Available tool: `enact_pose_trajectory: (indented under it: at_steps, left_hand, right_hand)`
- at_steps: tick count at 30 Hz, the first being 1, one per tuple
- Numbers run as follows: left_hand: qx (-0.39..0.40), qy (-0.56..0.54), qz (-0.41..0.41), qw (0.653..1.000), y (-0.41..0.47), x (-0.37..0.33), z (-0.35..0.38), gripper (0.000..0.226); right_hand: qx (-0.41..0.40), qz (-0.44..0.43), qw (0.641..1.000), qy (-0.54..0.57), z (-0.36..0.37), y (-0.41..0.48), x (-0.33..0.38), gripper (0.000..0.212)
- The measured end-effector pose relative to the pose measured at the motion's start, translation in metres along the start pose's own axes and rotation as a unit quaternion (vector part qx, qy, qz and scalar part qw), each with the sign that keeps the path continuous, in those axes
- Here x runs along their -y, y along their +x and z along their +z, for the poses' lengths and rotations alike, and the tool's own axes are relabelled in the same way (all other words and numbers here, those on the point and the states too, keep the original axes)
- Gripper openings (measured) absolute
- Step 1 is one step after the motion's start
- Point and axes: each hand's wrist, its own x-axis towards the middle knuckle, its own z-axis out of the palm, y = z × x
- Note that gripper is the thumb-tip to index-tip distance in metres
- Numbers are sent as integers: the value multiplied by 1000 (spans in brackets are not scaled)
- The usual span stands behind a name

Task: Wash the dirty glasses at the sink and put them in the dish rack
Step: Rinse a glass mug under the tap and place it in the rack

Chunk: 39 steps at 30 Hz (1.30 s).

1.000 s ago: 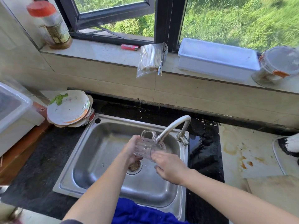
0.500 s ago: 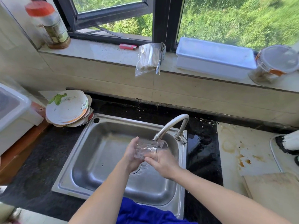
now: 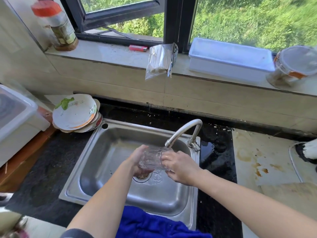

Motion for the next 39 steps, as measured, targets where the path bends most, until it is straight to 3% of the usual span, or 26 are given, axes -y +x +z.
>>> enact_pose_trajectory:
  at_steps: [3, 5, 8, 11, 12, 15, 18, 21, 25, 28, 30, 32, 34, 36, 37, 39]
  left_hand:
    - [35, 33, -15, 999, -7, -5, 6, 41]
    - [22, 47, 3, 999, -8, -7, -5, 48]
    - [56, -8, 22, 998, -11, 2, -10, 61]
    - [46, -53, 64, 995, -14, 8, -11, 39]
    - [27, -45, 74, 996, -12, 7, -16, 38]
    - [-10, 4, 67, 998, -9, 1, -25, 43]
    - [8, -11, 37, 999, -16, -1, -13, 36]
    - [-8, -10, 61, 998, -16, -10, -18, 47]
    - [-25, -2, 34, 999, -21, -7, -17, 29]
    - [1, 10, 0, 1000, -21, -2, -8, 35]
    - [1, -13, 5, 1000, -17, -2, -15, 45]
    - [-29, -22, 33, 999, -20, -4, -20, 45]
    - [-40, -37, 46, 997, -22, 0, -19, 37]
    - [-21, -56, 43, 997, -25, 3, -14, 41]
    - [-26, -63, 44, 997, -26, 4, -11, 44]
    - [-11, -71, 64, 995, -27, 4, -6, 39]
  right_hand:
    - [55, 17, 998, -17, 3, 16, 6, 37]
    - [57, 76, 990, 106, -2, 15, 3, 34]
    - [-10, 193, 926, 324, -9, 19, 19, 21]
    - [-10, 239, 873, 425, -7, 23, 35, 14]
    - [11, 235, 879, 416, -8, 19, 34, 15]
    - [72, 175, 946, 265, -13, 11, 22, 31]
    - [49, 192, 955, 222, -14, 25, 30, 38]
    - [0, 208, 938, 277, -11, 23, 30, 27]
    - [-13, 232, 919, 319, -11, 17, 22, 32]
    - [0, 275, 895, 351, -9, 28, 35, 31]
    - [13, 264, 883, 388, -8, 22, 33, 39]
    - [-23, 293, 845, 447, -11, 15, 22, 48]
    - [-101, 356, 797, 477, -9, 18, 12, 38]
    - [-165, 403, 809, 395, -5, 25, 6, 12]
    - [-165, 422, 812, 368, -5, 27, 6, 9]
    - [-98, 441, 791, 413, 0, 32, 6, 26]
